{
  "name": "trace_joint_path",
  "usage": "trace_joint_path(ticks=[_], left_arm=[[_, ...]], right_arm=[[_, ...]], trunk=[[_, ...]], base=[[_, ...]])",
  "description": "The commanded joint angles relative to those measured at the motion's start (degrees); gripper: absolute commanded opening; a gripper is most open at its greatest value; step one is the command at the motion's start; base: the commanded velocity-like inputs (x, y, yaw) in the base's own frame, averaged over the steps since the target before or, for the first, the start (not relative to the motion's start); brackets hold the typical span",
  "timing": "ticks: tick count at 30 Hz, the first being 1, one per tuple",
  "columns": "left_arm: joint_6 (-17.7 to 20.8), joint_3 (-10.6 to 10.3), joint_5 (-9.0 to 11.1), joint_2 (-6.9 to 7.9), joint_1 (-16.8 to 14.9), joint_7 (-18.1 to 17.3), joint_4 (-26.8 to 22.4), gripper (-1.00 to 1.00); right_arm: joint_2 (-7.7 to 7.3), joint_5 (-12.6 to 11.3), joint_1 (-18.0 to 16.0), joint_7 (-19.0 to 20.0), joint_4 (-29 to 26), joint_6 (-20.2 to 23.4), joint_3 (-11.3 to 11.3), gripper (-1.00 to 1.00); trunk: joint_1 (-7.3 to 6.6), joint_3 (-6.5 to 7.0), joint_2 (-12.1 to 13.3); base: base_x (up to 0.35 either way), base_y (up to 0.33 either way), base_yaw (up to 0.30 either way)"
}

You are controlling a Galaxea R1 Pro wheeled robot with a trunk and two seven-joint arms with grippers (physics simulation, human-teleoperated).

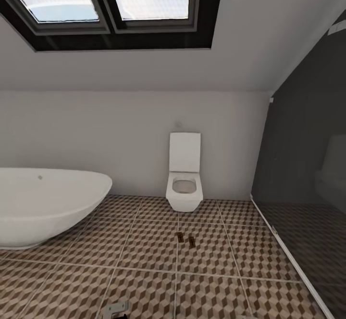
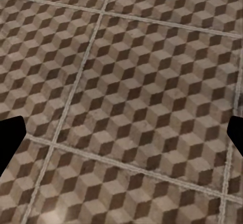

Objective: Take the four mousetraps from the cabinet in the bathroom and place them on the bathroom floor. Make sure all four end up on the same floor surface, and ensure that at least two of them are either under or directly next to the same bathroom sink.

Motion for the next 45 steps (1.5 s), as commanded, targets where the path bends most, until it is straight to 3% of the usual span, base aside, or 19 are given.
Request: trace_joint_path(ticks=[1,15,45], left_arm=[[-0.29,-0.51,0.48,-0.06,0.04,0.28,0.03,1.00],[-1.07,-0.49,0.54,-0.25,0.79,0.31,0.06,1.00],[-2.06,-0.58,0.50,-0.37,0.91,0.31,0.12,1.00]], right_arm=[[0.20,-0.40,0.15,-0.33,0.46,-0.19,0.49,1.00],[0.98,-0.35,0.88,-0.31,3.04,-3.11,0.40,1.00],[1.13,-0.49,1.03,-0.38,4.40,-3.58,0.39,1.00]], trunk=[[-0.23,0.12,0.38],[-3.31,2.64,6.00],[-9.90,8.02,18.03]], base=[[0.000,0.000,0.000],[0.000,0.000,0.000],[0.000,0.000,0.000]])
